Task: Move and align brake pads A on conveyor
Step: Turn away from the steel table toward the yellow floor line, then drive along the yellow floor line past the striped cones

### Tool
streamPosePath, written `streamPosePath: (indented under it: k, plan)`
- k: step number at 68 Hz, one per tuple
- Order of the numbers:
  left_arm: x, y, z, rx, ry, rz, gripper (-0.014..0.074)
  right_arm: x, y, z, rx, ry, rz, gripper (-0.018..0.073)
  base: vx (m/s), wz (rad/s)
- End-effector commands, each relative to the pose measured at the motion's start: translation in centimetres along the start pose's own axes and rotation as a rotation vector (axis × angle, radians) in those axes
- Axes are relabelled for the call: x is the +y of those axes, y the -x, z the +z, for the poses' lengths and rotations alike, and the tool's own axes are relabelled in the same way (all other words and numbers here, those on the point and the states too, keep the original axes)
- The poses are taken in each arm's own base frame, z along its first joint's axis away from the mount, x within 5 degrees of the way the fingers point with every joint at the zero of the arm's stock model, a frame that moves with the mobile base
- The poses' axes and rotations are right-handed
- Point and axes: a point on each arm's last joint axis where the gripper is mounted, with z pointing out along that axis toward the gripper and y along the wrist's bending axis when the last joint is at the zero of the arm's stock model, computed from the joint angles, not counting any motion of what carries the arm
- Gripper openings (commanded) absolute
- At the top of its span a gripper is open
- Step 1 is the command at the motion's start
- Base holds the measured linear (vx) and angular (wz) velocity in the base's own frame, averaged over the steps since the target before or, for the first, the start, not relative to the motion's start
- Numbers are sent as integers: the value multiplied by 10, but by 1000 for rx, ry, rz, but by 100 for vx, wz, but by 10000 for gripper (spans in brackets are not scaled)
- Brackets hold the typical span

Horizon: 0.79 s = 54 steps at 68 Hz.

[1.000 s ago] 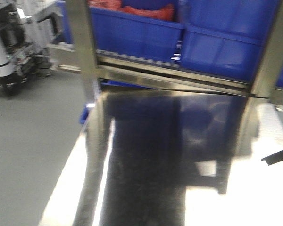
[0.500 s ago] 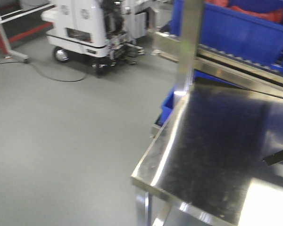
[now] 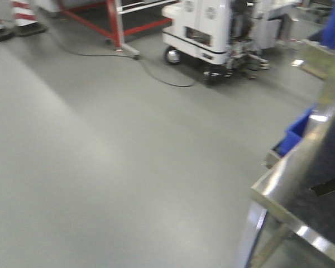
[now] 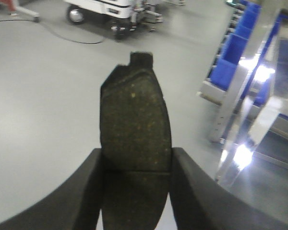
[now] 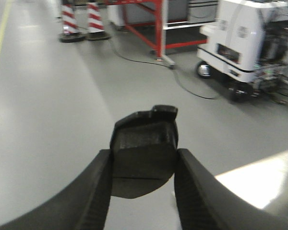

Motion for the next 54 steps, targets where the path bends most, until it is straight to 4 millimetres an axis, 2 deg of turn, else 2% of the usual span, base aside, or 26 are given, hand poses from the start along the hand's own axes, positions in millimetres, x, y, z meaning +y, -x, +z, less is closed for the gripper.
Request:
streamPosePath:
  k: [1,54]
  plan:
    - [-4,16,-4,-108,-33,-1,-6,1,16,-3,-109,8,-20,-4,-20,80]
    - [-4,16,-4,-108,-33,-1,-6,1,16,-3,-109,8,-20,-4,-18,86]
